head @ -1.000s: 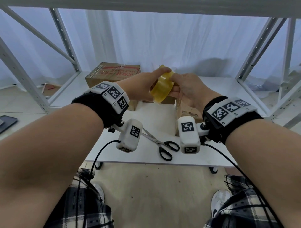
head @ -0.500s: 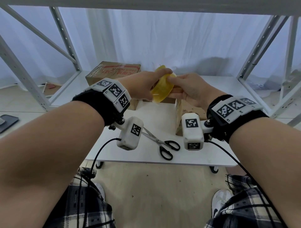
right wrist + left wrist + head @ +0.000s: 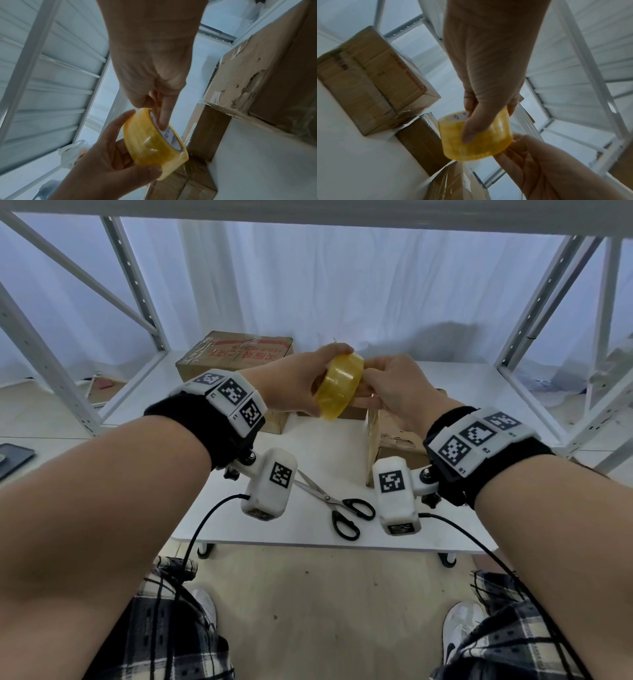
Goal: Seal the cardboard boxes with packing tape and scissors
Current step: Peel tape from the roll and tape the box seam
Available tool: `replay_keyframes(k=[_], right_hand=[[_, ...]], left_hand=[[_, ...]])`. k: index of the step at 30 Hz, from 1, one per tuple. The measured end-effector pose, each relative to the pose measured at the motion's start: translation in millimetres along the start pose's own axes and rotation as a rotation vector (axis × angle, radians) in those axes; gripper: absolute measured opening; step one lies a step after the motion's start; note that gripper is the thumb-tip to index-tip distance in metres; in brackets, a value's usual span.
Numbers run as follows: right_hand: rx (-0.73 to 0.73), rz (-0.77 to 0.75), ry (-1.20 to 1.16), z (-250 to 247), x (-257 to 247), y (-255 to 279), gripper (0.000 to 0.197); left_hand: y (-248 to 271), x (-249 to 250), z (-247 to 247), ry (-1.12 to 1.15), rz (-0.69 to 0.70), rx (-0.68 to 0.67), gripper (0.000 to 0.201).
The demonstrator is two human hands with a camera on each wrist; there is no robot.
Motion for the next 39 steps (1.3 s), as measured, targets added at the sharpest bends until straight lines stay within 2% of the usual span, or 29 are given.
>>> replay_keyframes(k=[3,6,10,13,16,22,25,28,32,37,39], right_hand=[[-0.005,-0.183,0.104,-3,-1,-3,0.035],[-0.043,-0.37,0.26,-4,3,-2,0.032],[-0.022,-0.452,0.282,-6,1,-2,0.028],[-0.03,-0.457,0.254,-9,-1,-3,0.024],[-0.108,-0.411,0.206,-14,-2,-3,0.019],[-0.321,-0.255,0.144,-24,-9,5,0.01],[-0.367,-0.238,0.175,-25,-9,8,0.009],[-0.337,-0.27,0.187,-25,-7,4,0.001],[-0.234,-0.34,0.231,-28,-3,-7,0.015],[-0.166,-0.306,0.209,-22,3,-14,0.018],[-0.114,-0.309,0.143,-17,0,-13,0.018]], left_hand=[[4,-6,-3,0.249,-0.1,-0.015,0.098],[7,-6,-4,0.359,-0.168,-0.04,0.1],[8,-7,-5,0.492,-0.237,-0.043,0.095],[9,-7,-7,0.547,-0.239,-0.048,0.092],[11,-7,-9,0.574,-0.233,-0.103,0.089],[18,-8,-17,0.658,-0.225,-0.372,0.093],[23,-10,-16,0.76,-0.235,-0.431,0.088],[24,-10,-13,0.881,-0.257,-0.364,0.083],[17,-2,-16,1.006,-0.274,-0.247,0.073],[11,3,-20,1.132,-0.33,-0.077,0.062],[8,3,-21,1.11,-0.352,0.029,0.058]])
Point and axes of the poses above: each hand's wrist, its own y-axis away from the middle knuckle, its own z-axis out of the palm, x = y × z, the point moved 2 cm from there along -y, towards the middle knuckle, and after that the axes turned 11 degrees about x, right-handed, at the moved point
